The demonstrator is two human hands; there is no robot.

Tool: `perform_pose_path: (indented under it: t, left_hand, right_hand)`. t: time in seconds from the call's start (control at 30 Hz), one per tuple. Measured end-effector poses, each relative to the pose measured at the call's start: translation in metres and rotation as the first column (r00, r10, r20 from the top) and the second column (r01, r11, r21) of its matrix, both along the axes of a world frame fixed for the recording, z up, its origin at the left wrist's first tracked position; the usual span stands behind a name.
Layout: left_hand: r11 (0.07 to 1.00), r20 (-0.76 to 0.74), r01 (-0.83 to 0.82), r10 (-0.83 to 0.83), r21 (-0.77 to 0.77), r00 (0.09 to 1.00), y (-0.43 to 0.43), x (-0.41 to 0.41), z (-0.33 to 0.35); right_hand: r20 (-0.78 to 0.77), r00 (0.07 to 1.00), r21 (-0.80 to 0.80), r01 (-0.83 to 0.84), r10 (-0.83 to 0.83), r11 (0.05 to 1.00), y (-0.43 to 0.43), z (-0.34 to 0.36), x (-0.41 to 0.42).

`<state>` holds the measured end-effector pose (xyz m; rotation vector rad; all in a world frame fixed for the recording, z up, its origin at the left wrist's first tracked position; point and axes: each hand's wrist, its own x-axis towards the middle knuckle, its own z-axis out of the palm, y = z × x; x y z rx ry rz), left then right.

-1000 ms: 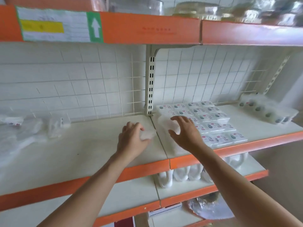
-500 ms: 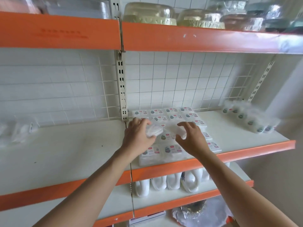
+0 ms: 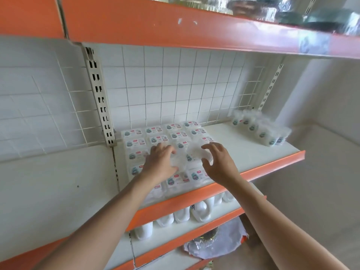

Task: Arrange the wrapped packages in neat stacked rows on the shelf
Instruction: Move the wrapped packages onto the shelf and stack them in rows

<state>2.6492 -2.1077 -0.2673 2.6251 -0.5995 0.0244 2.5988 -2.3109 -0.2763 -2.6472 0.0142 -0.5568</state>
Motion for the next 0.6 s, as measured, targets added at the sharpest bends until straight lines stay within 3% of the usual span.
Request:
perform_pose_path:
  t: [0.23,0.4,0.6]
  left_hand:
    - [1.000,0.200,0.006,-0.004,-0.010,0.980,-0.022,0.004,0.018]
    - [0.998,0.214,0.062,-0.057,-0.014,0.975,-0.058,0.004,0.028]
    - [0.981,0.163,-0.074,0.104,-0.179,0.981,-0.092,0.004,0.033]
  right_hand:
    - [0.124,0.968,0.093,-0.229,0.217,0.969,-0.022,-0.001,0.027]
    - [0.199,0.921,0.241,-0.378,0.336,0.894,-0.043,0.008,0.043]
    - [0.071,0.929,0.519,-0.346,0.364,0.782,-0.076,0.021,0.058]
